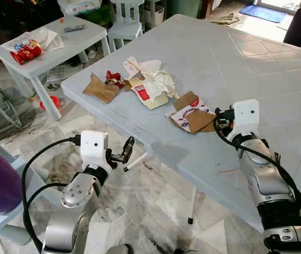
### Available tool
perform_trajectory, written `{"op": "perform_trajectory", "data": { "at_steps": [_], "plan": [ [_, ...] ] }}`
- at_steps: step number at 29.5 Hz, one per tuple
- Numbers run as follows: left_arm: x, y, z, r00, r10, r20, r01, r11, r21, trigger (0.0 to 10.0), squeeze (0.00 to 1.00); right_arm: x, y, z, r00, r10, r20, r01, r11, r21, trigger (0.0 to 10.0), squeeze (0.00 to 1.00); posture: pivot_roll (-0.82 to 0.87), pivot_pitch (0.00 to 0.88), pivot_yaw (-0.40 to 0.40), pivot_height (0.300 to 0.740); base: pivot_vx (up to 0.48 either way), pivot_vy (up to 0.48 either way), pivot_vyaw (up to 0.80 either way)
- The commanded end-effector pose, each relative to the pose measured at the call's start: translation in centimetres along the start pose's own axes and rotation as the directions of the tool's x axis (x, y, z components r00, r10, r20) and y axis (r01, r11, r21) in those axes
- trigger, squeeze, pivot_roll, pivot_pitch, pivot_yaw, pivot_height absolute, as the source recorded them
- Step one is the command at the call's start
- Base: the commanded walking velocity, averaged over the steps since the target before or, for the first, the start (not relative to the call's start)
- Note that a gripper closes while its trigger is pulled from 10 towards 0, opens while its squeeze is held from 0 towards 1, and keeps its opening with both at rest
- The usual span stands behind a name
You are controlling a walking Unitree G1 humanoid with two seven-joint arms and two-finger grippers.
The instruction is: Picking trash to rubbish bin
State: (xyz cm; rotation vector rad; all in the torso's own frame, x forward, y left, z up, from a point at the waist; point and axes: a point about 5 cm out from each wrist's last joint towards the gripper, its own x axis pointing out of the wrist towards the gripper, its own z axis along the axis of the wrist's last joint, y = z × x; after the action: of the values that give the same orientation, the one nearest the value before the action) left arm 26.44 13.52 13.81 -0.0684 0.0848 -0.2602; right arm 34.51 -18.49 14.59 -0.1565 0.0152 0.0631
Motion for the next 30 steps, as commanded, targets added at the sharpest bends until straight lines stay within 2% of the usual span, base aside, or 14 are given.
{"op": "perform_trajectory", "data": {
  "at_steps": [1,14,19,27,30],
  "plan": [
    [-0.1,0.1,-0.1,1.000,0.005,-0.007,-0.005,1.000,0.018,10.0,0.00,-0.1,-0.6,-0.5,0.999,-0.027,-0.034,0.028,0.999,0.034,10.0,1.00,0.12,0.131,0.002,0.740,0.000,0.000,0.00],
    [-0.2,0.1,-0.2,1.000,0.004,-0.013,-0.004,1.000,0.016,10.0,0.00,0.1,-1.9,-0.4,0.997,-0.058,-0.060,0.061,0.997,0.056,10.0,1.00,0.12,0.135,0.002,0.740,0.000,0.000,0.00],
    [-0.2,0.2,-0.2,1.000,0.006,-0.016,-0.006,1.000,0.013,10.0,0.00,-0.1,-2.3,-0.4,0.993,-0.067,-0.094,0.081,0.985,0.152,10.0,1.00,0.12,0.135,0.002,0.740,0.000,0.000,0.00],
    [-0.1,0.1,-0.3,1.000,0.004,-0.019,-0.004,1.000,0.008,10.0,0.00,-0.8,-2.6,-0.5,0.989,-0.059,-0.136,0.091,0.966,0.241,10.0,1.00,0.12,0.137,0.001,0.740,0.000,0.000,0.00],
    [-0.1,0.1,-0.3,1.000,0.004,-0.020,-0.004,1.000,0.006,10.0,0.00,-1.4,-2.5,-0.4,0.987,-0.032,-0.156,0.080,0.947,0.312,10.0,1.00,0.11,0.138,0.000,0.740,0.000,0.000,0.00]
  ]
}}
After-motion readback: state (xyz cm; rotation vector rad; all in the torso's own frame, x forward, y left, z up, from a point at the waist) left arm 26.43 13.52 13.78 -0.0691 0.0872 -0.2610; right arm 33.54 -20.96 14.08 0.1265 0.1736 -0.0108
